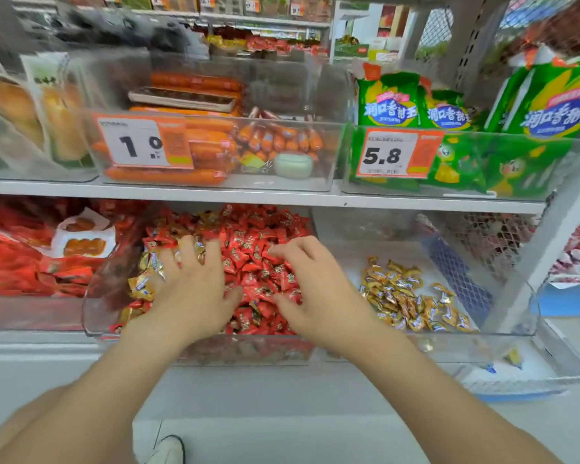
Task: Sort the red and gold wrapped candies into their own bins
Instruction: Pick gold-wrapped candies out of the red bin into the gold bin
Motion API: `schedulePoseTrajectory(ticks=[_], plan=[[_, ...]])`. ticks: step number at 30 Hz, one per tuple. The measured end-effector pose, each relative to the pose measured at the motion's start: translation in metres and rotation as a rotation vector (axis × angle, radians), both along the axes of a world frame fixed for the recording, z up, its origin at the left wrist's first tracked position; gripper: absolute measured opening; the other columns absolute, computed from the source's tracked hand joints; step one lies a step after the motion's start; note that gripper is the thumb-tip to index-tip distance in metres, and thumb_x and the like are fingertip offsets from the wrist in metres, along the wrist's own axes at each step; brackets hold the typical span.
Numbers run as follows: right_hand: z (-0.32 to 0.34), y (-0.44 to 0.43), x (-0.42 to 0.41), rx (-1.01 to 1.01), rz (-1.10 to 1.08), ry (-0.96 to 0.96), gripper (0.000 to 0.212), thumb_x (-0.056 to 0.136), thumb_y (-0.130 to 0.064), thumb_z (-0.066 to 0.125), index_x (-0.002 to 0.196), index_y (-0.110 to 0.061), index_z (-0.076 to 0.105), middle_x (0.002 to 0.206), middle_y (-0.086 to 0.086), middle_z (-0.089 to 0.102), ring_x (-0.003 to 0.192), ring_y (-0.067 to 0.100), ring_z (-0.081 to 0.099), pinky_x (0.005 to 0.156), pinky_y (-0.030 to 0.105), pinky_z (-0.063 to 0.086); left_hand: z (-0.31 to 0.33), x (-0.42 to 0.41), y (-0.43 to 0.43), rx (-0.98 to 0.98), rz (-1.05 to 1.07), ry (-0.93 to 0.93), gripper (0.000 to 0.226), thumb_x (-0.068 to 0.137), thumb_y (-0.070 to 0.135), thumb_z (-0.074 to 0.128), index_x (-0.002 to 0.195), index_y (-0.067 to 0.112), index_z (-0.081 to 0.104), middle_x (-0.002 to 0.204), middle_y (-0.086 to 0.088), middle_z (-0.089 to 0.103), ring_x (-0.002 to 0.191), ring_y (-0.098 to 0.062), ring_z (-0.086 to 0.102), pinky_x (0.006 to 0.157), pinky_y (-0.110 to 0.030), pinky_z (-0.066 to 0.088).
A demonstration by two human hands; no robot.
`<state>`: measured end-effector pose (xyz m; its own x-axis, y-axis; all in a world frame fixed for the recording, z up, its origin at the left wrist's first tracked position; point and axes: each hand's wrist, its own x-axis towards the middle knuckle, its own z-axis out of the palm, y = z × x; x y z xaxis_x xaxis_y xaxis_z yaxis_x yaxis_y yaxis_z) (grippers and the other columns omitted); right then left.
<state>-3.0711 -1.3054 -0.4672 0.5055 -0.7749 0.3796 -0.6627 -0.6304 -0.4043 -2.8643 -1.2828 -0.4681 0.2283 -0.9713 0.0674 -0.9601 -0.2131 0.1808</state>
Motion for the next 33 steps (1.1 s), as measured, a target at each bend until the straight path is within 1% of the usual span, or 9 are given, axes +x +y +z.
schedulePoseTrajectory(ticks=[3, 6, 10, 13, 16, 19, 22, 29, 33], plan=[[-0.016, -0.018, 0.03, -0.009, 0.026, 0.203, 0.092, 0.087, -0.051, 0.076, 0.162, -0.027, 0.027, 0.169, 0.011, 0.018, 0.158, 0.032, 0.015, 0.128, 0.046, 0.025, -0.005, 0.033, -0.004, 0.256, 0.059, 0.124, 0.103, 0.09, 0.084, 0.039, 0.162, 0.035, -0.017, 0.171, -0.009, -0.013, 0.156, -0.048, -0.007, 0.123, -0.065, 0.013], [-0.027, -0.031, 0.059, -0.035, 0.139, 0.234, 0.099, 0.088, -0.063, 0.067, 0.165, -0.026, 0.018, 0.173, 0.014, 0.011, 0.161, 0.034, 0.005, 0.129, 0.051, 0.016, -0.001, 0.054, -0.009, 0.401, 0.045, 0.135, 0.114, 0.084, 0.091, 0.033, 0.161, 0.03, -0.024, 0.172, -0.015, -0.014, 0.157, -0.048, -0.005, 0.125, -0.06, 0.013], [-0.03, -0.039, 0.097, -0.092, 0.23, 0.305, 0.102, 0.092, -0.066, 0.064, 0.168, -0.027, 0.009, 0.175, 0.009, 0.01, 0.162, 0.03, 0.003, 0.131, 0.052, 0.004, 0.011, 0.073, -0.018, 0.486, 0.016, 0.025, 0.118, 0.086, 0.089, 0.033, 0.165, 0.015, -0.015, 0.171, -0.021, -0.007, 0.156, -0.048, 0.002, 0.124, -0.055, 0.016], [-0.039, -0.046, 0.116, -0.247, 0.173, 0.39, 0.083, 0.094, -0.063, 0.062, 0.162, -0.026, 0.033, 0.168, 0.01, 0.033, 0.158, 0.034, 0.022, 0.129, 0.056, 0.016, 0.01, 0.081, -0.031, 0.484, 0.006, 0.069, 0.109, 0.093, 0.08, 0.039, 0.164, 0.007, -0.001, 0.168, -0.027, -0.004, 0.153, -0.05, 0.007, 0.122, -0.054, 0.02], [-0.04, -0.06, 0.116, -0.355, 0.093, 0.45, 0.049, 0.098, -0.055, 0.06, 0.138, -0.027, 0.062, 0.154, 0.009, 0.051, 0.146, 0.035, 0.041, 0.119, 0.056, 0.032, 0.005, 0.099, -0.041, 0.353, 0.001, 0.171, 0.091, 0.091, 0.069, 0.063, 0.152, 0.012, 0.028, 0.16, -0.022, 0.011, 0.145, -0.048, 0.026, 0.115, -0.054, 0.036], [-0.033, -0.068, 0.107, -0.389, -0.028, 0.445, 0.033, 0.101, -0.046, 0.057, 0.129, -0.032, 0.068, 0.141, 0.005, 0.058, 0.13, 0.034, 0.051, 0.104, 0.052, 0.04, 0.001, 0.122, -0.042, 0.275, -0.059, 0.288, 0.08, 0.085, 0.046, 0.084, 0.147, 0.022, 0.039, 0.141, -0.009, 0.028, 0.124, -0.032, 0.048, 0.107, -0.046, 0.047], [-0.02, -0.068, 0.104, -0.358, -0.12, 0.419, 0.028, 0.096, -0.039, 0.059, 0.122, -0.041, 0.07, 0.125, -0.002, 0.063, 0.116, 0.029, 0.054, 0.096, 0.049, 0.036, -0.002, 0.133, -0.036, 0.177, -0.129, 0.317, 0.077, 0.079, 0.036, 0.091, 0.143, 0.025, 0.049, 0.13, -0.004, 0.046, 0.112, -0.023, 0.054, 0.102, -0.039, 0.049], [0.004, -0.042, 0.114, -0.222, -0.149, 0.434, 0.037, 0.08, -0.043, 0.063, 0.111, -0.03, 0.08, 0.132, -0.002, 0.067, 0.126, 0.029, 0.048, 0.107, 0.052, 0.03, -0.003, 0.124, -0.029, 0.028, -0.217, 0.358, 0.055, 0.081, 0.032, 0.09, 0.129, 0.029, 0.064, 0.125, 0.002, 0.061, 0.123, -0.017, 0.056, 0.101, -0.038, 0.051], [0.003, -0.031, 0.126, -0.119, 0.021, 0.17, 0.034, 0.091, -0.017, 0.065, 0.124, -0.017, 0.073, 0.128, 0.001, 0.067, 0.125, 0.024, 0.054, 0.107, 0.042, 0.045, 0.002, 0.118, -0.025, 0.018, -0.254, 0.308, 0.029, 0.095, 0.034, 0.075, 0.118, 0.017, 0.072, 0.118, -0.003, 0.066, 0.113, -0.018, 0.06, 0.097, -0.034, 0.05]])
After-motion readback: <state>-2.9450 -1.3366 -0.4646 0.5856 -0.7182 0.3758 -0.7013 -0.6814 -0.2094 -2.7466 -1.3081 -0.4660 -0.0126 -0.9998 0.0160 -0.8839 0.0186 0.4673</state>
